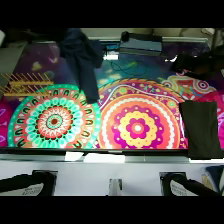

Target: Fold the shirts.

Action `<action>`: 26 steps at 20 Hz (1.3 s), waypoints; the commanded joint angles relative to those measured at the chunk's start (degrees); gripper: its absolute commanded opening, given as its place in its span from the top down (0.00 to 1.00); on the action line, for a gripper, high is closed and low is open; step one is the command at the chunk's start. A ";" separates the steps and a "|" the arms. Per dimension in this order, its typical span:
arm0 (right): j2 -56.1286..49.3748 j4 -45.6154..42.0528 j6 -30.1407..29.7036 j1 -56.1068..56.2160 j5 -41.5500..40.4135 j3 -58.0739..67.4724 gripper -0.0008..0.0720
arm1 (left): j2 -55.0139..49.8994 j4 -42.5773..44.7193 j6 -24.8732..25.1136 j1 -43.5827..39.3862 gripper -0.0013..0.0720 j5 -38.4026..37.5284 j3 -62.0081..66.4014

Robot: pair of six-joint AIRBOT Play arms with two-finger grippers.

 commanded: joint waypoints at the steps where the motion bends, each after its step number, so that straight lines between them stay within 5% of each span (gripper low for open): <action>1: 8.96 -1.75 -1.36 0.02 6.93 0.11 0.16 | 6.69 3.13 1.29 -10.38 0.93 -10.25 -0.04; 5: 13.90 -1.84 -1.27 0.02 14.19 -0.15 0.17 | 6.29 14.86 -5.97 -20.26 0.93 -15.23 -9.97; 11: 13.99 2.43 -0.68 0.02 14.27 -10.36 0.17 | 1.64 11.39 -18.58 -24.26 0.92 -6.93 -34.80; 12: 13.99 3.06 -0.68 0.02 12.61 -13.62 0.17 | 0.59 9.07 -18.67 -24.13 0.79 -7.17 -35.78; 14: 13.94 5.51 -0.66 0.02 9.84 -19.96 0.17 | 0.04 7.85 -18.05 -23.85 0.08 -9.09 -35.08; 15: 13.94 7.37 -0.68 0.02 9.03 -22.93 0.17 | 0.50 8.59 -14.64 -23.26 0.04 -11.06 -33.59; 19: 13.94 10.88 -1.49 0.04 6.21 -31.58 0.17 | 4.52 22.01 -7.48 -16.83 0.04 -21.77 -27.85; 23: 13.94 10.95 -1.55 0.04 0.94 -39.52 0.17 | 6.99 10.03 -7.54 -4.11 0.05 -23.93 -36.00; 26: 13.94 10.97 -1.57 0.04 -1.49 -45.35 0.17 | 6.97 -0.07 -7.48 -0.70 0.05 -18.36 -48.70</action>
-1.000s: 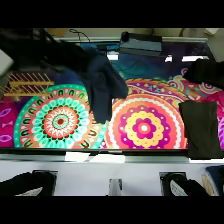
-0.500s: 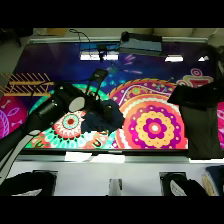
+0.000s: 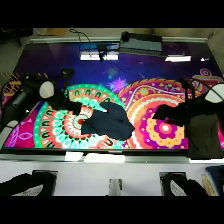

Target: Fold the shirts.

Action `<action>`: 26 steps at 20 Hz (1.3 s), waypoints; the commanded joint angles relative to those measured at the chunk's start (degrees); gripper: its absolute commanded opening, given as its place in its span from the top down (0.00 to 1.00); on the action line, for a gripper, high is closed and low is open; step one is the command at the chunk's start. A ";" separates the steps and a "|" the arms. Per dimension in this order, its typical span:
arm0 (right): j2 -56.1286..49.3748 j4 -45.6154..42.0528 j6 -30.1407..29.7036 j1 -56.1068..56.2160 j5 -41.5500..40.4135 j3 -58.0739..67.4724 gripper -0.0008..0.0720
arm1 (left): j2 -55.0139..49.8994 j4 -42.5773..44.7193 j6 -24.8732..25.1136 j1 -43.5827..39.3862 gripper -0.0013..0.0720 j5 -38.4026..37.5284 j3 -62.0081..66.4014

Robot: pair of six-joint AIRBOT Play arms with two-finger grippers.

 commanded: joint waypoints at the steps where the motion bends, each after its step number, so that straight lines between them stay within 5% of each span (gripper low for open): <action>1: 0.04 0.52 -0.13 0.04 -3.32 -7.04 0.17 | 0.55 -11.13 0.57 4.42 0.05 6.64 -13.03; 5: 0.04 1.22 -0.15 0.04 -4.46 -11.67 0.17 | -1.14 -23.43 0.57 4.39 0.05 18.51 -22.75; 12: 0.04 9.05 -0.61 0.44 -9.03 -18.16 0.16 | -4.63 -24.24 0.98 4.37 0.10 24.46 -23.47; 16: 0.04 8.44 -1.07 8.55 -15.67 -22.08 0.15 | -5.33 -24.22 1.01 4.37 0.82 24.68 -23.43; 17: 0.04 8.46 0.24 10.86 -18.95 -22.97 0.11 | -5.18 -24.22 1.09 4.37 0.93 24.30 -23.39; 22: -4.28 12.37 3.52 19.21 -29.75 -24.70 0.08 | -3.15 -24.24 2.27 4.37 0.93 23.28 -23.37; 26: -9.97 12.41 -0.11 21.68 -37.29 -24.70 0.08 | -0.52 -24.24 2.29 4.37 0.93 20.50 -23.39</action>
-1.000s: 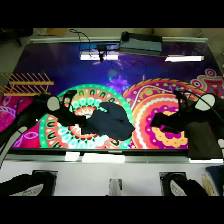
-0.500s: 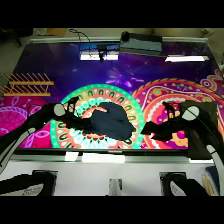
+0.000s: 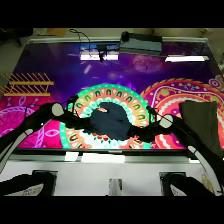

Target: Fold the shirts.

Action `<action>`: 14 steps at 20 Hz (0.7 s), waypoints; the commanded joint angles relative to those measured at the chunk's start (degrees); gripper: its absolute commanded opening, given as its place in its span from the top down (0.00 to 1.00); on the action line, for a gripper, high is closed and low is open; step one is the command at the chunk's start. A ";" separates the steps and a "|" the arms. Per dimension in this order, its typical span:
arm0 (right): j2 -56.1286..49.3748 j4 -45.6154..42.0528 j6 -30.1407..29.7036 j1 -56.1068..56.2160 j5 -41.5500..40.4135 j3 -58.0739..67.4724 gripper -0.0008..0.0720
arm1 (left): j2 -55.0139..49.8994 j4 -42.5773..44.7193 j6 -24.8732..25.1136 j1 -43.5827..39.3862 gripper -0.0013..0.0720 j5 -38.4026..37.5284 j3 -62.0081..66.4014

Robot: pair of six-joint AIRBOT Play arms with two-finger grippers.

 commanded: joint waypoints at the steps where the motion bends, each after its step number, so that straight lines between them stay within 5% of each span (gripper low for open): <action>1: -3.28 0.72 -3.32 2.08 -8.48 -0.26 0.08 | 2.34 -0.04 0.15 0.02 0.93 -2.47 -0.02; 2: -3.28 0.76 -4.11 2.08 -10.60 -0.09 0.08 | 2.91 -0.04 0.13 0.02 0.93 -2.67 0.00; 5: -3.28 2.12 -4.50 2.10 -15.28 0.13 0.36 | 4.07 -0.07 0.13 -0.48 0.93 -2.75 0.00; 6: -3.28 2.95 -4.48 2.10 -16.55 0.13 0.49 | 4.15 -0.07 0.13 -0.57 0.93 -2.78 0.00; 8: -3.26 4.52 -4.81 2.10 -17.05 0.17 0.96 | 4.55 -0.02 0.15 -0.72 0.93 -3.23 0.02; 14: 8.81 -1.20 -14.27 1.92 -10.25 9.94 0.95 | 14.03 6.34 1.95 2.67 0.93 -3.74 12.15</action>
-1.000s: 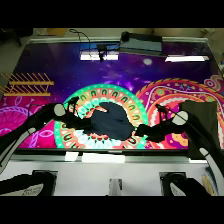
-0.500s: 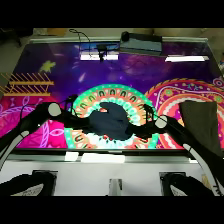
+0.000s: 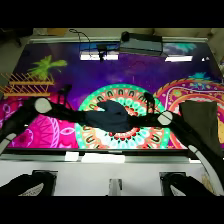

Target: Fold the shirts.

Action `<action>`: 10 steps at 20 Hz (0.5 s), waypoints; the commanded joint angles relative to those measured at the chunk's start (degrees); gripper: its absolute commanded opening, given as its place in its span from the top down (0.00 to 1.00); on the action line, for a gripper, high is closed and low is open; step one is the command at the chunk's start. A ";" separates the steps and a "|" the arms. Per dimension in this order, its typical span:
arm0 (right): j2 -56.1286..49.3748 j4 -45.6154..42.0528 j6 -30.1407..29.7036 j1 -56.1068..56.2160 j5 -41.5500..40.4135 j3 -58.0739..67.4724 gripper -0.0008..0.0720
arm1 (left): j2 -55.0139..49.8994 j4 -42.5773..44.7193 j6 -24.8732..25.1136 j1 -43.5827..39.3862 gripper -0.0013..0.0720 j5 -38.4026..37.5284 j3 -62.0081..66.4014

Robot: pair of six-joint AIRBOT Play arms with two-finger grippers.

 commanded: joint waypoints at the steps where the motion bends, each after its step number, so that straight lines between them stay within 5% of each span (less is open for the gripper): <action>1: 9.60 -5.68 -3.74 -0.07 1.84 8.41 0.95 | 7.26 4.50 1.36 2.36 0.93 0.17 11.50; 6: 25.44 -7.76 5.29 -0.07 -4.26 25.97 0.95 | 18.27 4.76 2.32 1.79 0.93 5.60 37.75; 10: 29.64 -7.56 14.40 -0.07 0.85 28.26 0.95 | 21.99 4.70 2.27 -0.61 0.93 4.92 40.41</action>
